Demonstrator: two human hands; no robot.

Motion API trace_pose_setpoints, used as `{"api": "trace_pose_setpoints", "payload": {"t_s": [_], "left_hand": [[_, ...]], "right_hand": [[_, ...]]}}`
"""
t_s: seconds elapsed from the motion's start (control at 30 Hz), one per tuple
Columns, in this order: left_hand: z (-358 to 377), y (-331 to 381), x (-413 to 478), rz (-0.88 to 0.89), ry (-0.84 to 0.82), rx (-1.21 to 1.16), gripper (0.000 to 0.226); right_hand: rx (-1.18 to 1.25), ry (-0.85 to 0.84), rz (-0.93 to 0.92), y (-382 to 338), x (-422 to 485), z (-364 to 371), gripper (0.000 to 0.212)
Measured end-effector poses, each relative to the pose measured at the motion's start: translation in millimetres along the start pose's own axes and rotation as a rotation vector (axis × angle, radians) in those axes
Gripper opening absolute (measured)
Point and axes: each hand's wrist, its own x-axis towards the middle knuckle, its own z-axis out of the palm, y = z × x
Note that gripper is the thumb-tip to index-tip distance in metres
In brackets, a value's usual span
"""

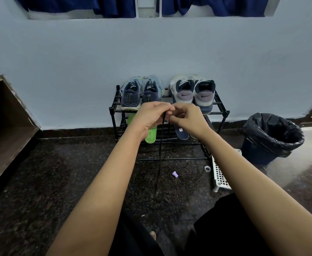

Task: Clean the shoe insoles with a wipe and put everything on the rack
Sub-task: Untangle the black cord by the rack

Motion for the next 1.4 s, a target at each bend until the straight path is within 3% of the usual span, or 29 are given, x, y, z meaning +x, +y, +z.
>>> {"api": "trace_pose_setpoints", "payload": {"t_s": [0.07, 0.2, 0.37, 0.43, 0.47, 0.57, 0.63, 0.73, 0.83, 0.9, 1.07, 1.2, 1.33, 1.4], "left_hand": [[0.3, -0.2, -1.7, 0.007, 0.002, 0.002, 0.013], [2.5, -0.9, -5.1, 0.0, -0.032, -0.053, 0.015], [1.9, -0.3, -9.4, 0.011, -0.033, -0.107, 0.015], [1.4, -1.3, -9.1, 0.014, -0.017, -0.075, 0.014], [1.9, -1.7, -9.1, 0.013, -0.014, -0.058, 0.014], [4.5, -2.8, -7.4, 0.014, -0.009, 0.013, 0.013], [6.6, -3.7, -5.3, 0.018, -0.002, 0.037, 0.012], [9.6, -3.6, -2.2, 0.028, 0.016, 0.013, 0.013], [12.1, -3.2, -0.2, 0.029, 0.033, 0.013, 0.015], [13.9, -3.1, -0.3, 0.029, 0.027, -0.004, 0.016], [15.0, -0.2, -2.0, 0.044, 0.03, -0.064, 0.016], [13.6, -1.3, -0.4, 0.04, 0.052, -0.053, 0.014], [13.3, -2.3, 1.0, 0.05, 0.05, 0.002, 0.011], [12.6, -2.6, 0.6, 0.051, 0.056, 0.017, 0.009]], "right_hand": [[-0.07, 0.052, -0.041, -1.8, -2.4, 2.8, 0.001], [-0.182, 0.109, 0.059, 14.1, -1.3, 0.9, 0.019], [-0.375, -0.221, 0.373, 38.6, -7.3, -0.4, 0.024], [-0.351, -0.282, 0.405, 39.9, -7.7, -4.5, 0.015], [-0.289, -0.275, 0.388, 37.7, -6.2, -7.0, 0.011], [-0.014, -0.191, 0.221, 19.8, -2.4, -11.5, 0.026], [0.049, -0.121, 0.099, 10.0, -1.7, -9.5, 0.022], [0.01, -0.059, 0.007, -0.8, -5.9, -4.1, 0.007], [-0.146, 0.011, -0.042, -3.9, -7.7, -1.0, 0.035], [-0.185, 0.029, -0.029, -1.1, -5.8, -0.3, 0.043], [-0.271, -0.125, 0.083, 18.1, -5.4, 0.5, 0.051], [-0.25, -0.147, 0.127, 22.6, -3.1, -3.0, 0.028], [-0.016, 0.092, -0.01, 5.4, -0.6, -2.1, 0.009], [-0.017, 0.155, -0.063, -2.0, -1.2, -1.1, 0.006]]}}
